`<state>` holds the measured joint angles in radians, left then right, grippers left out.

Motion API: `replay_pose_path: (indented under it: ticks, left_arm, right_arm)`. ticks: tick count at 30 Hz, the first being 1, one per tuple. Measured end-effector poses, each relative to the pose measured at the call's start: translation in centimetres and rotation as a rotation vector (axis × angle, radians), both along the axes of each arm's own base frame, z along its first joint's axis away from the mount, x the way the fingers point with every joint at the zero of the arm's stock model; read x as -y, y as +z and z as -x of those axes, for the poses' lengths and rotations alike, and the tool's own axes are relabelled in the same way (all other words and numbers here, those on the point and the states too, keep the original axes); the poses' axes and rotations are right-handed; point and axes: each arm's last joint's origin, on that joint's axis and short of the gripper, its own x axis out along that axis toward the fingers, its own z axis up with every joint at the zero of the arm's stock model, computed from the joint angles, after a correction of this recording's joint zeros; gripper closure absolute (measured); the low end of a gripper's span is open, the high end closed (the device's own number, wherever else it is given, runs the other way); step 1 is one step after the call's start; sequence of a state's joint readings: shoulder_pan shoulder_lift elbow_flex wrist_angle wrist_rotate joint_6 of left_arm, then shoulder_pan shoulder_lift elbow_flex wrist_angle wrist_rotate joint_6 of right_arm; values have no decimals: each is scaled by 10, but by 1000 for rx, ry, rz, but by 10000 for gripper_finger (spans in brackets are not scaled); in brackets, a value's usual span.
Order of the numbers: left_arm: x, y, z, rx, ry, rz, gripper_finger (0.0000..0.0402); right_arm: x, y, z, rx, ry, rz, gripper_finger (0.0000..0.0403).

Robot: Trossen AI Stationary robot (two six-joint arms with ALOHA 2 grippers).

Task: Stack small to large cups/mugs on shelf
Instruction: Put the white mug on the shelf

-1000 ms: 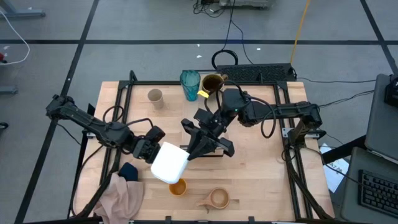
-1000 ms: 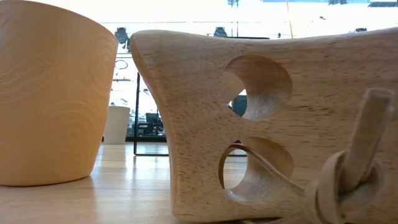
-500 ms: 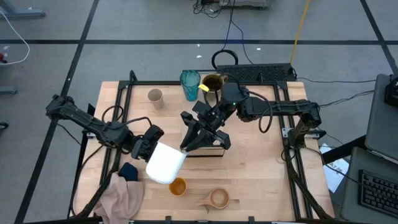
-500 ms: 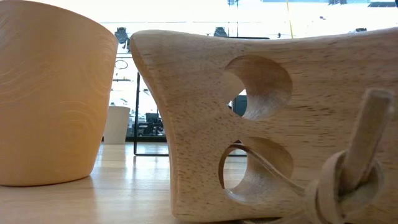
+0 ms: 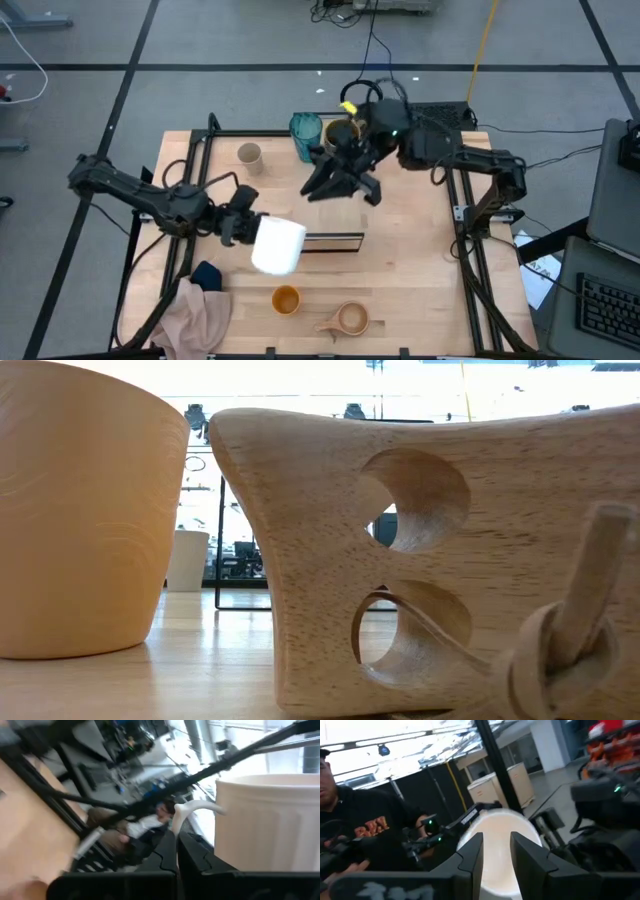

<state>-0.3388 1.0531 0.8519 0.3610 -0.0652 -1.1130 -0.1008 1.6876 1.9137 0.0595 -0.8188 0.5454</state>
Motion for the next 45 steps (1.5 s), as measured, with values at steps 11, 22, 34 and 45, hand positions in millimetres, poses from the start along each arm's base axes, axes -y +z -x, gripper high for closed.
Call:
replay_pose_path:
  ticks: [11,22,34,45]
  left_arm:
    - [-32,-4,26,-166,348,-209,401]
    - [-53,-18,31,-350,665,-395,401]
    - [-58,-47,7,-558,923,-578,401]
    - [-58,-63,-8,-667,1026,-816,401]
  right_arm:
    - [18,28,49,20,-86,49,314]
    - [16,34,73,-41,-126,72,314]
    - [16,27,75,-118,-125,76,314]
    - [17,30,87,-137,-134,74,314]
